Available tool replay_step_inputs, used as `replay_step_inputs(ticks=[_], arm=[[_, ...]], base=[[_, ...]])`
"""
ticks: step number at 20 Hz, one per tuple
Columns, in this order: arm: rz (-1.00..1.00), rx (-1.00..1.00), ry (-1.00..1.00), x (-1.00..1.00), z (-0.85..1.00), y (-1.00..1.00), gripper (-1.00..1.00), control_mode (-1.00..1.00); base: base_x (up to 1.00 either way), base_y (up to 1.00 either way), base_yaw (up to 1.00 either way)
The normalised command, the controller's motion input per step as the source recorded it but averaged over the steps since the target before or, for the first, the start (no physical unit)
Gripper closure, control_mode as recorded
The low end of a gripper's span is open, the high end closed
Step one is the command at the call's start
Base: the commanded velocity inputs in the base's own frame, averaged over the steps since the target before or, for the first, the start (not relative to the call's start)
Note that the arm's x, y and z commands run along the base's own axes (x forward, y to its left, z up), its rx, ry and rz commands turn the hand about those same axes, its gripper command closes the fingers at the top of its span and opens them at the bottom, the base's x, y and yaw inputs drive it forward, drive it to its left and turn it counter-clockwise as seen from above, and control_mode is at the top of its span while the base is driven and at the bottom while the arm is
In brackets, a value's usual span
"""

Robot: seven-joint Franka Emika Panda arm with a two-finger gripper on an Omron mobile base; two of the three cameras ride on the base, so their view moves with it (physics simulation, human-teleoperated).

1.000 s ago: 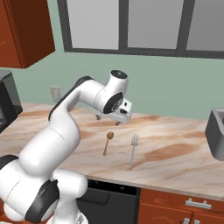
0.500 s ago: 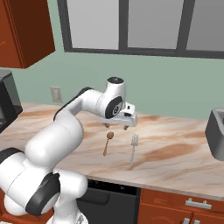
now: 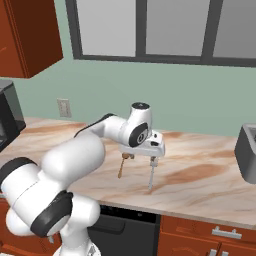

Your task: Take the fork and place it on the left side of the plate. Then take the spoon and place it on the right side of the plate. Make sure they're directly next to the plate.

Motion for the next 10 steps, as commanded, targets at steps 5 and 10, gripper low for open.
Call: replay_step_inputs(ticks=[5,10], arm=[[-0.03,-0.02,0.04,0.25,-0.28,-0.26,-1.0,-1.0],[-0.04,-0.01,0.0,0.31,-0.27,-0.14,-1.0,-1.0]], base=[[0.0,0.0,0.0],[0.0,0.0,0.0]])
